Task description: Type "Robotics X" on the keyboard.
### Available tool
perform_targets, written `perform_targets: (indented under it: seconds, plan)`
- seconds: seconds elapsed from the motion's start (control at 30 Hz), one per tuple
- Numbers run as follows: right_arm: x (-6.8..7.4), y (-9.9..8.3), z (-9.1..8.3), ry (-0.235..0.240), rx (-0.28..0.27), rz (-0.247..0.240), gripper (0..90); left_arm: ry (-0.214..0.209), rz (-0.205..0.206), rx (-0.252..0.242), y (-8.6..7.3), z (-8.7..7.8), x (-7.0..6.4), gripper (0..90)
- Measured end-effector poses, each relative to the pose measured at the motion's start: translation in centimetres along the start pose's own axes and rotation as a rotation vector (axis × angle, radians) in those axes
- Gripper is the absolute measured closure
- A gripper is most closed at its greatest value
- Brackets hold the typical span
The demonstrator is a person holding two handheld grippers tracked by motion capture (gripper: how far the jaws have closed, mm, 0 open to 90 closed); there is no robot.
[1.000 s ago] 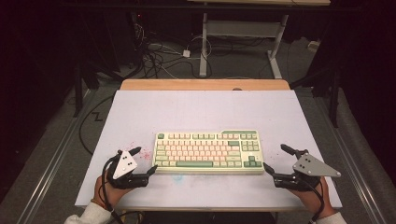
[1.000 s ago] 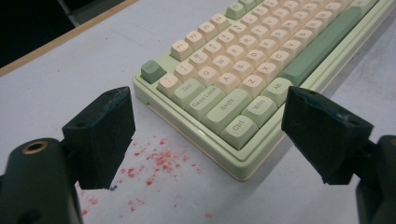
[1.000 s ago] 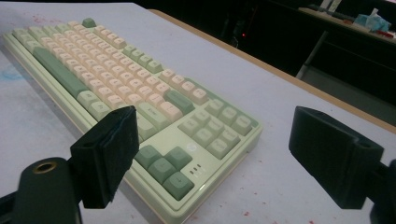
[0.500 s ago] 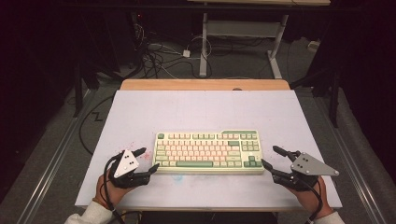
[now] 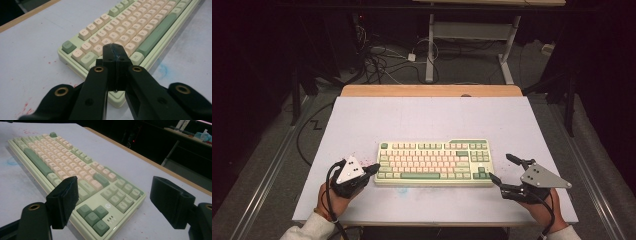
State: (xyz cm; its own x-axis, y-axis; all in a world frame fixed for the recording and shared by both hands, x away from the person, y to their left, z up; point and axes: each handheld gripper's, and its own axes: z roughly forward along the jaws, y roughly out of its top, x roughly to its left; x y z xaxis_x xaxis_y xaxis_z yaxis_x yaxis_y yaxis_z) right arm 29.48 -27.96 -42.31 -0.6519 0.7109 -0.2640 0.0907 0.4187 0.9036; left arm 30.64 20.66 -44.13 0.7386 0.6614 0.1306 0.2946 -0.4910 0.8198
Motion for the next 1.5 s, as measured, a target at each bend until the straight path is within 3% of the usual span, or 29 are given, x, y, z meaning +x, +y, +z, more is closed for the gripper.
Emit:
perform_targets:
  seconds: [0.7, 1.5]
  plan:
    - [0.1, -0.1, -0.1, -0.001, 0.012, -0.004, 21.9, -0.042, 0.034, 0.026, 2.4, 1.9, -0.4, 87.8]
    - [0.2, -0.2, 0.2, 0.010, 0.024, -0.012, 21.7, -0.080, 0.078, 0.073, 5.0, 5.3, -0.9, 87.8]
